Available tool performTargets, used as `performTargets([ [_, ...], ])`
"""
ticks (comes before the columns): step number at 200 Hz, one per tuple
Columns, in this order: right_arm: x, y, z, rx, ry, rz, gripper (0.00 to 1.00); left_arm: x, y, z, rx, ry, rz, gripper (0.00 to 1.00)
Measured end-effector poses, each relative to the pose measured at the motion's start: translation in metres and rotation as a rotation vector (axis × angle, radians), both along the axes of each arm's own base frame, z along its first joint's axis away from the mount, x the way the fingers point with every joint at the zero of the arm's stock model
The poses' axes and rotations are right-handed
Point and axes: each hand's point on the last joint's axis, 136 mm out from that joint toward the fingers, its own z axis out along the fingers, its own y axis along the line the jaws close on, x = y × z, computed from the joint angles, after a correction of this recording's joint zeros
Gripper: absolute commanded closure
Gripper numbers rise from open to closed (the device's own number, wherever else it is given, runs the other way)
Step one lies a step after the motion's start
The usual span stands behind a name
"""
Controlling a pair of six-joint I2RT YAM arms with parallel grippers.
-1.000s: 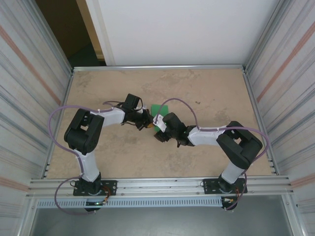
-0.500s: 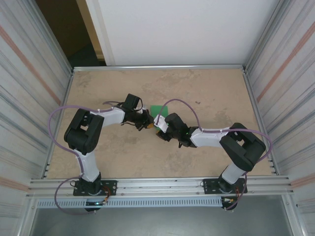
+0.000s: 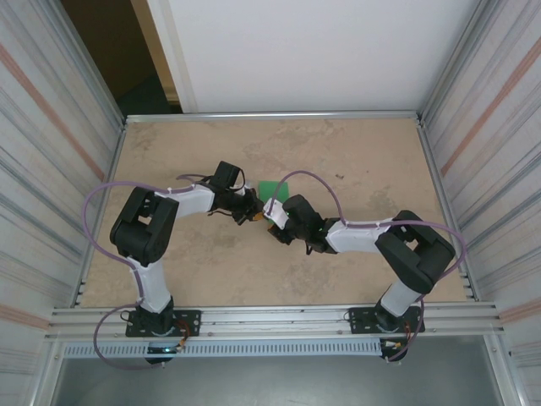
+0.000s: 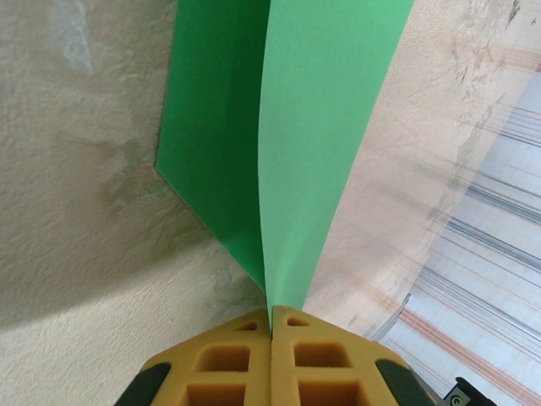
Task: Fold a paper plane with a square sheet of paper (pick it up from the middle)
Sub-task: Third fold the triangle at the center of the table.
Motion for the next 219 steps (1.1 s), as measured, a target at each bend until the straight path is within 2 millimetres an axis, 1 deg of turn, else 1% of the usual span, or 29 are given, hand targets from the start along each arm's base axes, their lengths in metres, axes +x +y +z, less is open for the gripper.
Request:
performTargets([
  [8,0.0,0.001,0.0,0.002,0.003,0.003,0.8,0.0,0.0,0.0,0.0,0.001,0.0,0.98],
  [22,-0.001,0.003,0.0,0.008,0.008,0.009,0.86,0.0,0.0,0.0,0.0,0.001,0.0,0.95],
  [44,-0.002,0.005,0.001,0.018,0.016,0.015,0.93,0.002,0.003,0.001,0.0,-0.002,0.008,0.83],
  [57,-0.003,0.006,0.0,0.02,0.022,0.023,0.96,0.006,0.01,0.005,0.001,-0.007,0.023,0.76],
  [75,-0.007,0.008,-0.001,0.027,0.039,0.04,0.98,0.016,0.026,0.014,0.002,-0.035,0.05,0.69],
  [97,-0.012,0.009,0.001,0.059,0.08,0.05,1.0,0.029,0.047,0.029,0.0,-0.085,0.086,0.67],
  [114,-0.016,0.007,0.002,0.091,0.119,0.048,1.0,0.035,0.055,0.04,-0.002,-0.132,0.093,0.67],
  [133,-0.02,0.006,0.002,0.123,0.168,0.039,1.0,0.036,0.048,0.046,-0.004,-0.167,0.063,0.7],
  [152,-0.025,0.006,-0.001,0.148,0.219,0.033,1.0,0.036,0.029,0.049,-0.003,-0.188,0.009,0.75],
  [166,-0.029,0.006,-0.002,0.165,0.254,0.027,1.0,0.041,0.016,0.044,0.013,-0.196,-0.024,0.78],
  [185,-0.031,0.008,-0.002,0.19,0.291,0.016,1.0,0.046,0.004,0.025,0.055,-0.181,-0.061,0.82],
  [208,-0.032,0.008,-0.001,0.217,0.33,-0.006,1.0,0.045,0.007,-0.005,0.127,-0.13,-0.08,0.84],
  [219,-0.031,0.007,-0.001,0.229,0.347,-0.018,1.0,0.044,0.01,-0.015,0.161,-0.107,-0.087,0.85],
])
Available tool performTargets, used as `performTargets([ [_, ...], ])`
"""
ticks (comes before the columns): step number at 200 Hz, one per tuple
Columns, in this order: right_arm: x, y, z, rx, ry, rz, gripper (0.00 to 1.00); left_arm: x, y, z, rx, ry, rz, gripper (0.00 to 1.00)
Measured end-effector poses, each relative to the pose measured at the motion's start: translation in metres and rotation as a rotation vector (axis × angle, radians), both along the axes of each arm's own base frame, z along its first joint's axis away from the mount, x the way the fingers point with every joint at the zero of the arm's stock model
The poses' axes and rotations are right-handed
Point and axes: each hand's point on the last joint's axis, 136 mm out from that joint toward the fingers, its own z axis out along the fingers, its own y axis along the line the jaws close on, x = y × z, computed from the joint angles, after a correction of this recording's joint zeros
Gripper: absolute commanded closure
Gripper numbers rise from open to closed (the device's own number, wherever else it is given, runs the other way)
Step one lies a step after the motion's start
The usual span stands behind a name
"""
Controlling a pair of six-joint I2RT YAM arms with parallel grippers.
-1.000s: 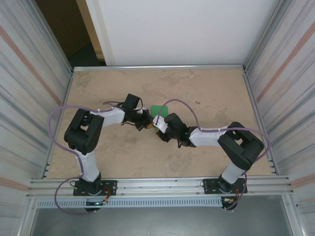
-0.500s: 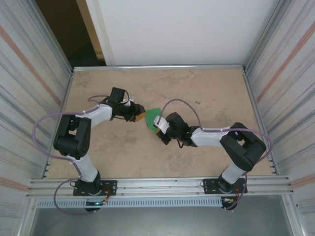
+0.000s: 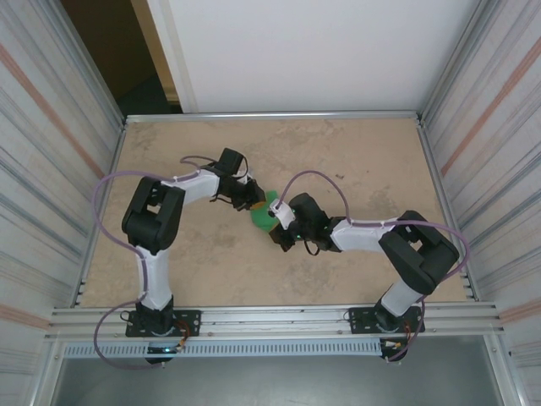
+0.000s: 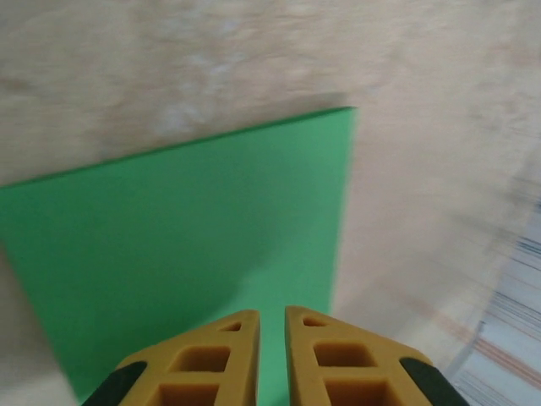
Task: Fold a paper plane with a square sheet of paper (pick it up from the middle)
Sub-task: Third fold the triangle at the center of the table.
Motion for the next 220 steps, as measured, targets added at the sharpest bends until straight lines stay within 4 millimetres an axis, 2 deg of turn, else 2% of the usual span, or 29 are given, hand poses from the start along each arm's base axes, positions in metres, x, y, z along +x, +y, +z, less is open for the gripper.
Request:
performTargets([
  [27,0.003,-0.003,-0.002,0.015,0.042,-0.034,1.0,-0.003,0.003,-0.014,0.061,0.024,-0.022,0.87],
  [109,0.015,-0.015,-0.029,-0.017,0.166,-0.157,1.0,-0.005,0.001,-0.017,0.113,0.015,-0.083,0.91],
  [220,0.036,-0.023,-0.025,-0.055,0.141,-0.245,1.0,-0.002,-0.001,-0.017,0.132,0.007,-0.141,0.92],
])
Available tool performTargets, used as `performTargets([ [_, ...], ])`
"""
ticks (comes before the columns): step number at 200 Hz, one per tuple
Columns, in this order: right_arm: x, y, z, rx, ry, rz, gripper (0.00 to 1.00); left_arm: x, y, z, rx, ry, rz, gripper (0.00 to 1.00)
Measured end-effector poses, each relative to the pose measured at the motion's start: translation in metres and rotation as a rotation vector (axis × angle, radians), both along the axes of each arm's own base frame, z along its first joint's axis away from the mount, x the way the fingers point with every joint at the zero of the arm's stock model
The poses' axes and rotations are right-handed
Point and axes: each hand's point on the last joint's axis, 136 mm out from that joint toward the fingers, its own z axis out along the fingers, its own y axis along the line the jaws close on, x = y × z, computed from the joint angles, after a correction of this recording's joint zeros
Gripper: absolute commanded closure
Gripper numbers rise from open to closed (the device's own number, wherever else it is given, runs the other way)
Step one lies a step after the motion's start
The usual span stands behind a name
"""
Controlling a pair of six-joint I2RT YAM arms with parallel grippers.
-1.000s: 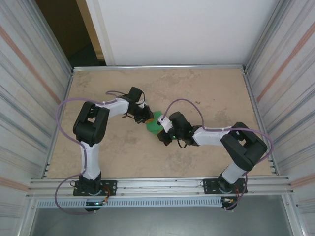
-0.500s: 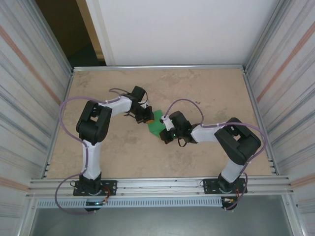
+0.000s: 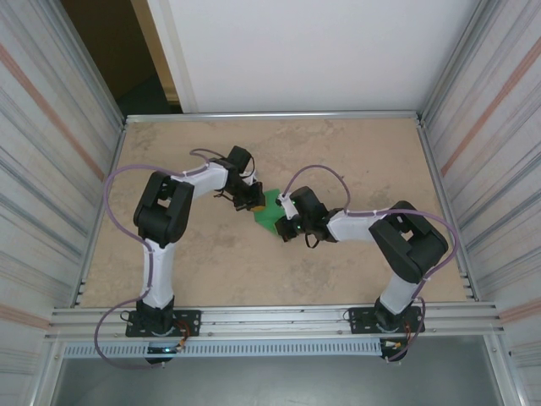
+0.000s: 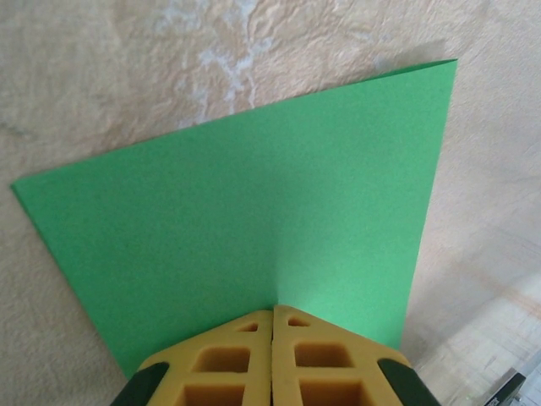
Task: Fold a paper plane with a square sheet of paper (pick it up from the middle)
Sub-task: Third fold the triangle at the center of the table.
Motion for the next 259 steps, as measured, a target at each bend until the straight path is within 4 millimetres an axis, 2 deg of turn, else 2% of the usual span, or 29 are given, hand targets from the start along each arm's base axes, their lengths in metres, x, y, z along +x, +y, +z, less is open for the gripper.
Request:
performTargets([
  [102,0.01,-0.006,-0.005,-0.038,-0.01,-0.06,1.0,0.0,-0.001,0.0,0.019,0.0,-0.026,0.93],
  [259,0.011,-0.005,-0.011,-0.054,0.007,-0.06,1.0,0.001,-0.003,0.0,0.025,0.004,-0.035,0.93],
])
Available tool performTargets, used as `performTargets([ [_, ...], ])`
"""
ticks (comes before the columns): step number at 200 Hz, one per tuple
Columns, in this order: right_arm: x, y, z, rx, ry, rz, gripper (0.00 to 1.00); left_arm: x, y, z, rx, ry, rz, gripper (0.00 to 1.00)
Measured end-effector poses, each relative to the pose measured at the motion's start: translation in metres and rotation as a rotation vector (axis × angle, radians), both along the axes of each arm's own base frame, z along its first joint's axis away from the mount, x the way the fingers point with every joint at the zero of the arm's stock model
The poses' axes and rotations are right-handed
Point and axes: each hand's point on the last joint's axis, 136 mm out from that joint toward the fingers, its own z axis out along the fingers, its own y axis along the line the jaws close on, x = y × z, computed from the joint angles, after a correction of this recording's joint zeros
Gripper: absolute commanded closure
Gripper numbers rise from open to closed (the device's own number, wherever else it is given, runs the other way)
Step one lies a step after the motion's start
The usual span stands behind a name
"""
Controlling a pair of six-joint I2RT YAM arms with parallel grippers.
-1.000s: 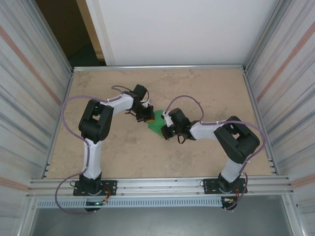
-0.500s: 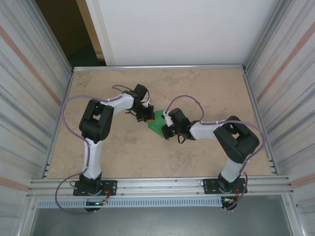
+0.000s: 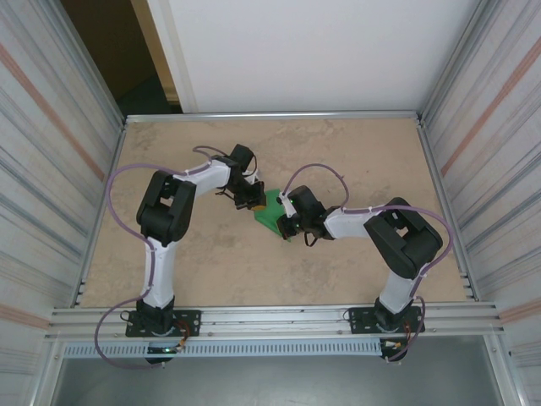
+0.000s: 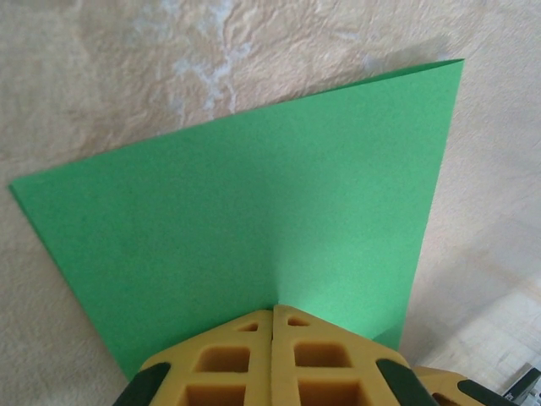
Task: Fold a paper plane with a square sheet of paper (pick it up from the middle)
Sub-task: Third fold the triangle at the center of the table.
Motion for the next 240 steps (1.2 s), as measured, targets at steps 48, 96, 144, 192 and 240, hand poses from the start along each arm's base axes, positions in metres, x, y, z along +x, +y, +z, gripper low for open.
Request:
performTargets([
  [48,0.0,0.0,0.0,-0.001,0.002,0.0,1.0,0.002,-0.002,0.003,0.0,-0.01,-0.009,0.86],
  [96,0.001,0.001,0.0,0.001,0.008,-0.005,1.0,0.009,-0.008,0.015,-0.053,-0.068,0.01,0.82],
  [144,0.001,0.001,0.0,0.009,0.021,-0.019,1.0,-0.014,0.004,0.057,-0.17,-0.154,0.114,0.79],
  [192,0.001,0.0,0.0,0.028,0.043,-0.028,1.0,-0.044,-0.002,0.051,-0.271,-0.135,0.191,0.8],
  [240,0.001,0.001,0.0,0.027,0.056,-0.033,1.0,-0.057,-0.019,0.037,-0.288,-0.091,0.193,0.84],
])
